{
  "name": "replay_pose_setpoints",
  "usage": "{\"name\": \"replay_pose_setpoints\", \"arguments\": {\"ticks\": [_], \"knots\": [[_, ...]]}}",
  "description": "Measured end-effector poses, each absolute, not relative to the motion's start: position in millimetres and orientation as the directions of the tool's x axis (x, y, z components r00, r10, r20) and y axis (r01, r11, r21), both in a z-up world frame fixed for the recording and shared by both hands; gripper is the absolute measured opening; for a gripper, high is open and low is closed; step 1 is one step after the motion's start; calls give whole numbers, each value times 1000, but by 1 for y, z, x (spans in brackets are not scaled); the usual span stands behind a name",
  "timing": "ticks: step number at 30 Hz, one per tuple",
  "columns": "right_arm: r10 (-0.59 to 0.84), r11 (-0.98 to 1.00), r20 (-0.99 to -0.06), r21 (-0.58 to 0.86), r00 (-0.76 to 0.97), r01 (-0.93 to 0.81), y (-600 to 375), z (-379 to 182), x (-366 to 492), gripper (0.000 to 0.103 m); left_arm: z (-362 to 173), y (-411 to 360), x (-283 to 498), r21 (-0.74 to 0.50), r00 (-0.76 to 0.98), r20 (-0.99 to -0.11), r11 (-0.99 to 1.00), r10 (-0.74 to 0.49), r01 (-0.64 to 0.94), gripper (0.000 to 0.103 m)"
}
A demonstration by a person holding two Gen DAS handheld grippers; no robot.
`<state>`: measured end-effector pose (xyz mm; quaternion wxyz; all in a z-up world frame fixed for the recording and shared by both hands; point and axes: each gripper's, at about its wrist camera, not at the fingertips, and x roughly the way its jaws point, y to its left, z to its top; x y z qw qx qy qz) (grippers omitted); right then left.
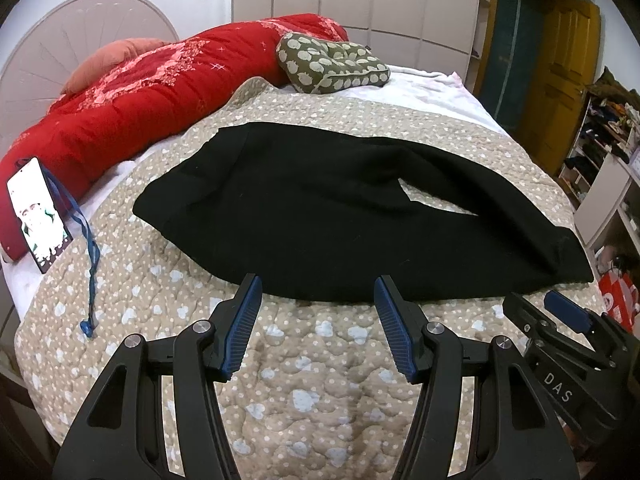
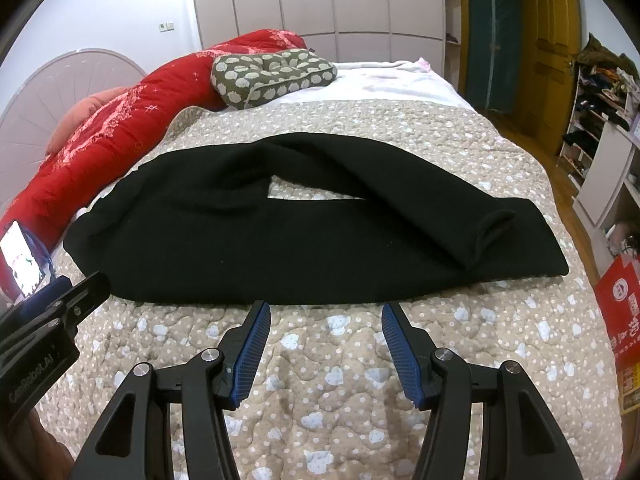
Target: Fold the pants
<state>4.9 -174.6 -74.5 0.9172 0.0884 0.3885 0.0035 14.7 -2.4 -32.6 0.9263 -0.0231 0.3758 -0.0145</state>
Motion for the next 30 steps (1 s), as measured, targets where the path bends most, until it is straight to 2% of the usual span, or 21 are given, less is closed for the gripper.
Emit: {"name": "replay_pose_setpoints", "arguments": {"ticks": [19,30], "knots": [[86,987,-722,158,687,43,-170,-80,20,56,-42,13,29,-66,700,-713,998,-31,-23,59],[87,981,-725,182,683,69,-201,-84,60,56,-46,45,48,-61,692,-721,992,31,-109,59]]}}
